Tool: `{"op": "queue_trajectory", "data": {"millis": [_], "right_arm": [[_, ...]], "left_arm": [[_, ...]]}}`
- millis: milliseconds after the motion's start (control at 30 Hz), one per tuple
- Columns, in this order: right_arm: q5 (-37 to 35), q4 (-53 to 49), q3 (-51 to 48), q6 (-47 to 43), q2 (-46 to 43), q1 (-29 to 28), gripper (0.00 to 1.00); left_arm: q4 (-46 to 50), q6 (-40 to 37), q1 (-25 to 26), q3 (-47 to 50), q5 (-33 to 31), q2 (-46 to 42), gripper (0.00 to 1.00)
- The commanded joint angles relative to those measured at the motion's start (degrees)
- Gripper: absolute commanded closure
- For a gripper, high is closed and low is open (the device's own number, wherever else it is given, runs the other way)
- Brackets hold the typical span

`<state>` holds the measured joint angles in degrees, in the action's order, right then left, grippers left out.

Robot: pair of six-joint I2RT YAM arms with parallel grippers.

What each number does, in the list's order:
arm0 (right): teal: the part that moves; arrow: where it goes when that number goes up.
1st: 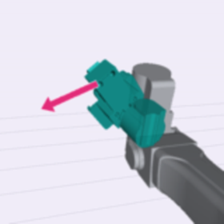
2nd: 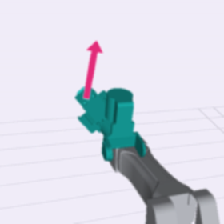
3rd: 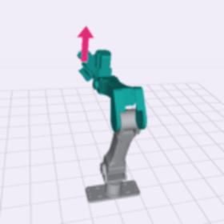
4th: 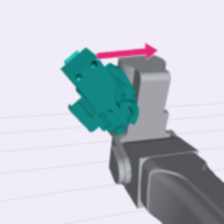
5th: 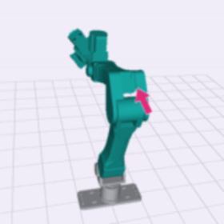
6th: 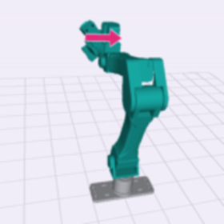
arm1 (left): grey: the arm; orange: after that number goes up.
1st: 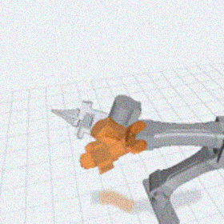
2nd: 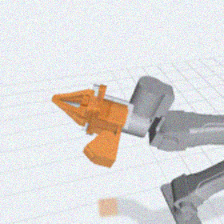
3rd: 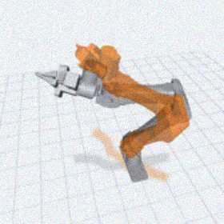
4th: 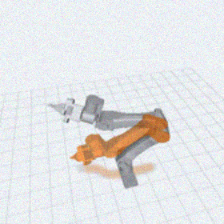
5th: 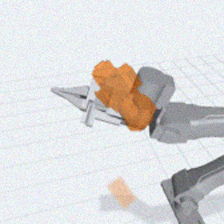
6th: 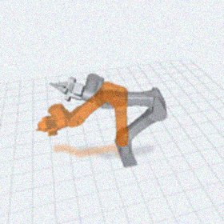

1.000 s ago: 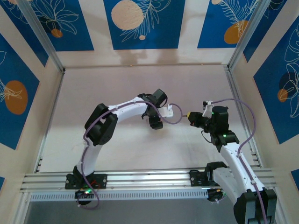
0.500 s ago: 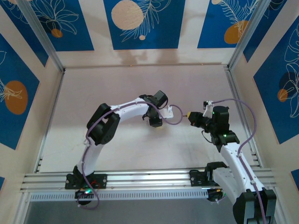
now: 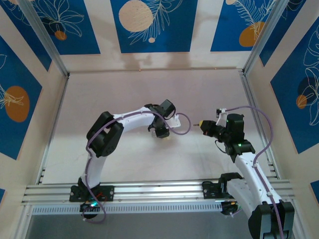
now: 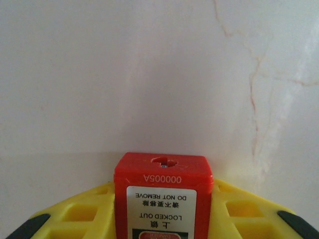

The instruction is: Unlock with the key

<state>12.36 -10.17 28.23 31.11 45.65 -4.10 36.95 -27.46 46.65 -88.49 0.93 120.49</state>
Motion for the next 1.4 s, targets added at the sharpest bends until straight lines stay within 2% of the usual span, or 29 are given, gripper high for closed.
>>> {"op": "queue_trajectory", "data": {"millis": [0,267,600,667,800,1067,1167,1367], "right_arm": [[1.70,0.28,-0.30,0.60,0.30,0.07,1.00],[1.88,-0.20,0.06,0.49,0.32,-0.06,1.00],[1.94,-1.13,0.23,0.43,-1.00,-0.12,1.00],[2.05,-1.09,0.18,0.51,-1.09,-0.12,1.00],[2.28,-1.24,0.23,0.62,-1.61,-0.15,1.00],[2.34,-1.78,0.23,0.69,-2.14,-0.20,1.00],[2.57,-1.77,0.16,0.97,-2.15,-0.24,1.00],[2.34,-2.56,0.22,1.96,-2.84,-1.42,1.00]], "left_arm": [[8.20,1.64,0.22,-0.05,-0.93,0.50,0.63],[18.32,2.49,0.11,-7.34,0.74,5.22,0.47],[23.32,2.91,-0.01,-10.70,-1.27,8.11,0.44],[23.40,2.99,-0.05,-10.99,-1.19,8.45,0.46],[24.75,3.37,-0.02,-12.43,-2.50,10.31,0.61],[21.44,4.63,0.00,-9.67,-1.93,7.29,0.74],[17.08,4.95,-0.03,-6.47,-0.96,3.81,0.76],[1.77,6.81,0.01,3.58,0.75,-7.82,0.77]]}}
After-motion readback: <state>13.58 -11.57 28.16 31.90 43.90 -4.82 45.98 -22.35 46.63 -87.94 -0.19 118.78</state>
